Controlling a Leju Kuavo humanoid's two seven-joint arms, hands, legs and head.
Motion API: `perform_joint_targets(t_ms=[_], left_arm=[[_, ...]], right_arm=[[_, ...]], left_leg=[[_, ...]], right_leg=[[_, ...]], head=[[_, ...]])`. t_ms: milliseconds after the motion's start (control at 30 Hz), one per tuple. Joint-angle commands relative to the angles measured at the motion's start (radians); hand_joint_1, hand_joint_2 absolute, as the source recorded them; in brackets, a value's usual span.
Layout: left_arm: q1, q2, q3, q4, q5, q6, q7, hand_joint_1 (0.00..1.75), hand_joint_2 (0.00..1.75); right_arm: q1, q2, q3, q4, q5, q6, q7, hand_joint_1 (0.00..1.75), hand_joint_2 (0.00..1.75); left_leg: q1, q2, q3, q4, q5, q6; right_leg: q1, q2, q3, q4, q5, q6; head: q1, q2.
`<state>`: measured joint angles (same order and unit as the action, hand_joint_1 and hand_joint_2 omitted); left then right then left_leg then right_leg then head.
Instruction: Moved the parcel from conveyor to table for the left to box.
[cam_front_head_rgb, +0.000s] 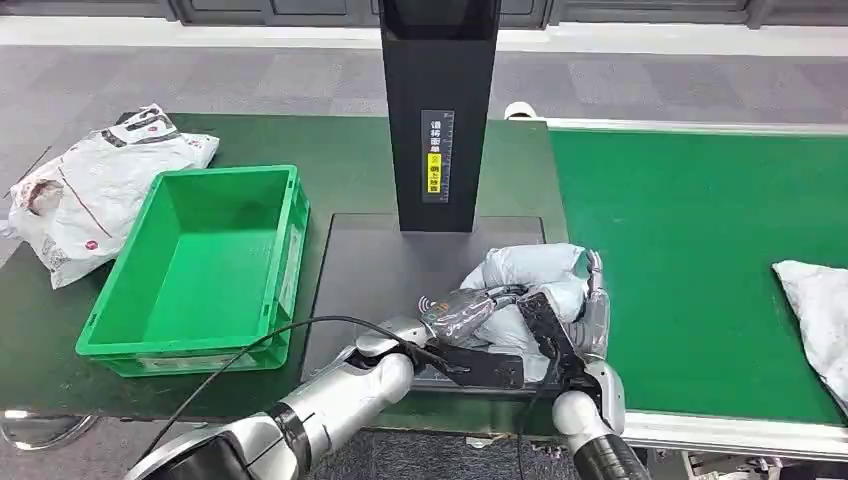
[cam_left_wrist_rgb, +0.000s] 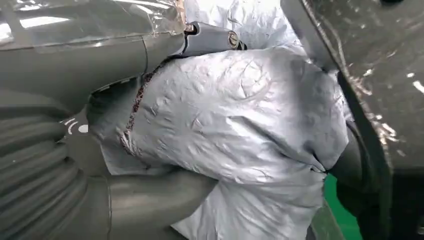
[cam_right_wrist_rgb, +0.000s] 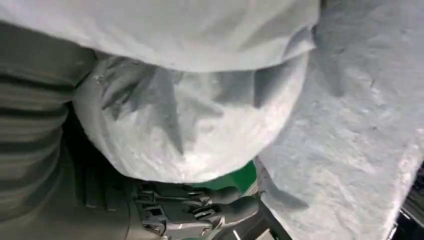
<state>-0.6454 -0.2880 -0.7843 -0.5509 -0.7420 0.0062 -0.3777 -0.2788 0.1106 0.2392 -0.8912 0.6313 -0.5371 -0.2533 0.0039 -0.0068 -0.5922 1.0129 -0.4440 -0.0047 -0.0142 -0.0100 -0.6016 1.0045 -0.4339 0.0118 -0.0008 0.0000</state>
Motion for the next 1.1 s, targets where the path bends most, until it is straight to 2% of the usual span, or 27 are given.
perform_joint_targets(t_ms=[33,100,167,267,467,500,567,600,633,767,800,900,933,1067,1100], left_arm=[[0.006,0.014,0.112,0.011,0.038,0.206,0.053,1.75,1.75],[0.004,0.019,0.15,-0.007,0.056,0.242,0.059,1.75,1.75],[-0.008,0.033,0.233,-0.06,0.069,0.44,0.057,1.75,1.75],[-0.045,0.054,0.251,-0.072,0.078,0.398,0.057,1.75,1.75],[-0.031,0.048,0.253,-0.076,0.074,0.401,0.059,1.75,1.75],[-0.026,0.046,0.278,-0.092,0.081,0.473,0.054,1.75,1.75],[-0.042,0.054,0.285,-0.092,0.085,0.457,0.055,1.75,1.75],[-0.043,0.057,0.314,-0.115,0.096,0.521,0.051,1.75,1.75],[-0.061,0.067,0.351,-0.129,0.111,0.586,0.051,1.75,1.75],[-0.111,0.162,0.432,-0.203,0.049,0.666,0.116,1.75,1.75],[-0.073,0.186,0.527,-0.296,-0.01,0.692,0.148,1.75,1.75],[-0.013,0.251,0.639,-0.395,-0.099,0.692,0.172,1.75,1.75],[0.024,0.261,0.718,-0.446,-0.176,0.692,0.172,1.75,1.75],[0.144,0.261,0.988,-0.611,-0.442,0.692,0.173,1.75,1.75],[0.187,0.256,1.049,-0.665,-0.43,0.692,0.139,1.75,1.75]], right_arm=[[0.043,0.01,-0.07,-0.177,-0.059,-0.031,-0.106,0.0,1.75],[0.052,0.011,-0.08,-0.202,-0.069,-0.039,-0.108,0.0,1.75],[0.074,0.022,-0.115,-0.251,-0.14,-0.057,-0.149,0.0,1.75],[0.082,0.012,-0.118,-0.262,-0.147,-0.047,-0.153,0.0,1.75],[0.081,0.015,-0.119,-0.26,-0.15,-0.045,-0.155,0.0,1.75],[0.083,0.021,-0.129,-0.265,-0.16,-0.063,-0.167,0.0,1.75],[0.082,0.019,-0.13,-0.265,-0.161,-0.061,-0.169,0.0,1.75],[0.084,0.026,-0.142,-0.274,-0.175,-0.075,-0.176,0.0,1.75],[0.082,0.025,-0.15,-0.273,-0.19,-0.08,-0.193,0.0,1.75],[0.084,0.023,-0.17,-0.267,-0.205,-0.079,-0.21,0.0,1.75],[0.083,0.02,-0.181,-0.259,-0.204,-0.079,-0.209,0.0,1.75],[0.098,0.017,-0.199,-0.26,-0.207,-0.079,-0.216,0.0,1.75],[0.105,0.019,-0.209,-0.265,-0.206,-0.083,-0.222,0.0,1.75],[0.151,0.018,-0.246,-0.297,-0.205,-0.087,-0.218,0.0,1.75],[0.173,0.021,-0.255,-0.307,-0.198,-0.093,-0.218,0.0,1.75]], left_leg=[[0.0,0.003,0.001,-0.001,0.0,0.0],[0.0,0.002,0.0,-0.001,0.0,0.0],[0.0,0.004,-0.001,-0.002,0.001,-0.001],[0.001,0.003,-0.002,0.0,0.001,-0.001],[0.0,0.002,-0.001,-0.001,0.001,-0.001],[0.0,0.002,-0.002,0.0,0.001,-0.001],[0.001,0.003,-0.002,0.0,0.0,-0.001],[0.0,0.003,-0.003,0.0,0.0,-0.001],[0.001,0.004,-0.003,0.0,0.0,-0.001],[0.001,0.005,-0.005,0.001,0.0,-0.002],[0.0,0.005,-0.006,0.001,0.001,-0.002],[0.001,0.008,-0.004,-0.001,0.0,-0.002],[0.0,0.009,-0.004,-0.001,0.0,-0.002],[0.0,0.013,-0.002,-0.002,0.001,-0.003],[0.0,0.012,-0.003,-0.002,0.001,-0.003]], right_leg=[[0.0,0.003,-0.001,-0.001,0.001,-0.001],[0.0,0.002,-0.001,0.0,0.001,-0.001],[0.0,0.004,-0.002,-0.001,0.001,-0.001],[0.001,0.004,-0.004,0.0,0.001,-0.001],[0.0,0.004,-0.003,-0.001,0.0,-0.001],[0.0,0.003,-0.003,0.0,0.0,-0.001],[0.001,0.004,-0.004,-0.001,0.0,-0.001],[0.0,0.004,-0.004,0.0,0.0,-0.001],[0.001,0.005,-0.004,0.0,0.001,-0.001],[0.001,0.006,-0.007,0.001,0.001,-0.002],[0.0,0.007,-0.009,0.001,0.001,-0.002],[0.001,0.01,-0.008,0.0,0.002,-0.002],[0.0,0.011,-0.009,0.001,0.002,-0.002],[0.001,0.015,-0.008,0.0,0.002,-0.003],[0.001,0.014,-0.009,0.001,0.002,-0.003]], head=[[0.0,0.0],[0.0,0.0],[0.0,0.0],[0.0,0.0],[0.0,0.0],[0.0,0.0],[0.0,0.0],[0.0,0.0],[0.0,0.0],[0.0,0.0],[0.0,0.0],[0.0,0.0],[0.0,0.0],[0.0,0.0],[0.0,0.0]])
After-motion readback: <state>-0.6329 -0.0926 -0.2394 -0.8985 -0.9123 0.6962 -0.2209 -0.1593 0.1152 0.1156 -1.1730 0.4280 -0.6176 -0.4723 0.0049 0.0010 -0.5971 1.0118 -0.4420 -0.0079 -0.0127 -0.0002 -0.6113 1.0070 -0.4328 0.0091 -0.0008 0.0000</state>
